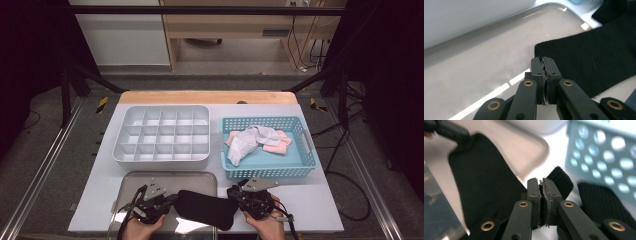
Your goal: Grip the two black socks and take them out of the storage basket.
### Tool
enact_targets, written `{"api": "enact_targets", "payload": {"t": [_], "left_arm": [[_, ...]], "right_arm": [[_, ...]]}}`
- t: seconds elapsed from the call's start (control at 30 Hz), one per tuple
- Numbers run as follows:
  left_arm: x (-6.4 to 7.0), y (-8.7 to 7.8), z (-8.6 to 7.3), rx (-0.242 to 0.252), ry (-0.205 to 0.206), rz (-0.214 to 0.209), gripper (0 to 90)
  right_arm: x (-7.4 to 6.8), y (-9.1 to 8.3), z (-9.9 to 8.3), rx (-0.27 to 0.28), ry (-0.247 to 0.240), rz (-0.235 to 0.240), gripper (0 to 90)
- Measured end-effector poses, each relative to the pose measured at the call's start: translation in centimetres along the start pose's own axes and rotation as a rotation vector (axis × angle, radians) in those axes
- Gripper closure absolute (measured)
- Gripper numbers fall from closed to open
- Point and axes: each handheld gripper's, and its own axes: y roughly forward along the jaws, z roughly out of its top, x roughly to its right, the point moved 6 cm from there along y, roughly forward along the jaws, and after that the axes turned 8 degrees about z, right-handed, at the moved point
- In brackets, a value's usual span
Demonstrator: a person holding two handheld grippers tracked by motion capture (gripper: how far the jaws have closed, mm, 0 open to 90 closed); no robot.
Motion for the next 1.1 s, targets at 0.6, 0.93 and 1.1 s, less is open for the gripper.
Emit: {"api": "enact_targets", "payload": {"t": [0.6, 0.93, 1.1], "left_arm": [[-3.7, -0.5, -1.5, -0.016, -0.03, 0.09, 86.5], [-3.9, -0.4, -1.4, -0.012, -0.027, 0.092, 86.4], [-3.9, -0.4, -1.4, -0.01, -0.035, 0.089, 86.4]], "right_arm": [[0.1, 1.1, 3.4, 0.116, 0.008, -0.009, 63.3], [1.3, 4.5, 0.6, -0.055, 0.02, -0.069, 62.0], [1.4, 4.7, 0.2, -0.078, 0.044, -0.049, 78.9]]}}
